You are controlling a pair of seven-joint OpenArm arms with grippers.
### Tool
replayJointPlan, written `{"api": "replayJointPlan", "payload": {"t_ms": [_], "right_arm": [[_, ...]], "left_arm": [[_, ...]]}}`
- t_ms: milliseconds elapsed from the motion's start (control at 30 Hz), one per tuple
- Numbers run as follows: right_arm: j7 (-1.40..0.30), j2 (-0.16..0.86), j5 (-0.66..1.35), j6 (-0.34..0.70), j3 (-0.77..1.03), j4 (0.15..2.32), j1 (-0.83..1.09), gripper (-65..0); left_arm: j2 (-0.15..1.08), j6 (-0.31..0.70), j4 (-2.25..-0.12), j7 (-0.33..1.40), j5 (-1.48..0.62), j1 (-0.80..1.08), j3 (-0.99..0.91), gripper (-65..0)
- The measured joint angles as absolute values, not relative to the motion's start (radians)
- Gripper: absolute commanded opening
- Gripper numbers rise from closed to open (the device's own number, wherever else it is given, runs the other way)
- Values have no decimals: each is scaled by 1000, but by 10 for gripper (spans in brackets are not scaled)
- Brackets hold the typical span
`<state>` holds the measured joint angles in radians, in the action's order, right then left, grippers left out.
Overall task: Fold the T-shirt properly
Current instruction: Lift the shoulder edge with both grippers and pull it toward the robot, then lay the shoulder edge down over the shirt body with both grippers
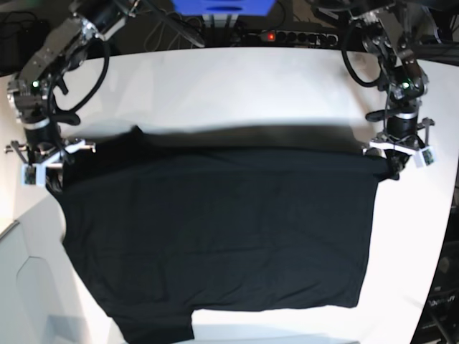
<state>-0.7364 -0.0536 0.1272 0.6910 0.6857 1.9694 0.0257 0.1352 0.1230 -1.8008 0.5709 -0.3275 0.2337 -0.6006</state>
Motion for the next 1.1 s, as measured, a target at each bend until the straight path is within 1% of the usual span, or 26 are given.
{"api": "replayJointPlan", "payload": {"t_ms": [167, 333, 700, 900, 1100], "right_arm": [[-744, 28, 125, 691, 604, 1857, -54, -650], [-747, 75, 123, 691, 563, 1745, -136, -650], [-743, 110, 120, 691, 561, 1538, -294, -650], [-712, 108, 119, 691, 560, 1467, -318, -650], [-688, 107, 117, 691, 529, 1463, -318, -650]], "left_arm": [[136, 123, -1792, 605, -328, 159, -601, -649], [135, 120, -1692, 623, -324, 113, -602, -649], [136, 120, -1672, 612, -327, 33, -601, -648], [149, 121, -1568, 609, -336, 5, -601, -648], [149, 120, -1511, 607, -334, -66, -601, -646]]}}
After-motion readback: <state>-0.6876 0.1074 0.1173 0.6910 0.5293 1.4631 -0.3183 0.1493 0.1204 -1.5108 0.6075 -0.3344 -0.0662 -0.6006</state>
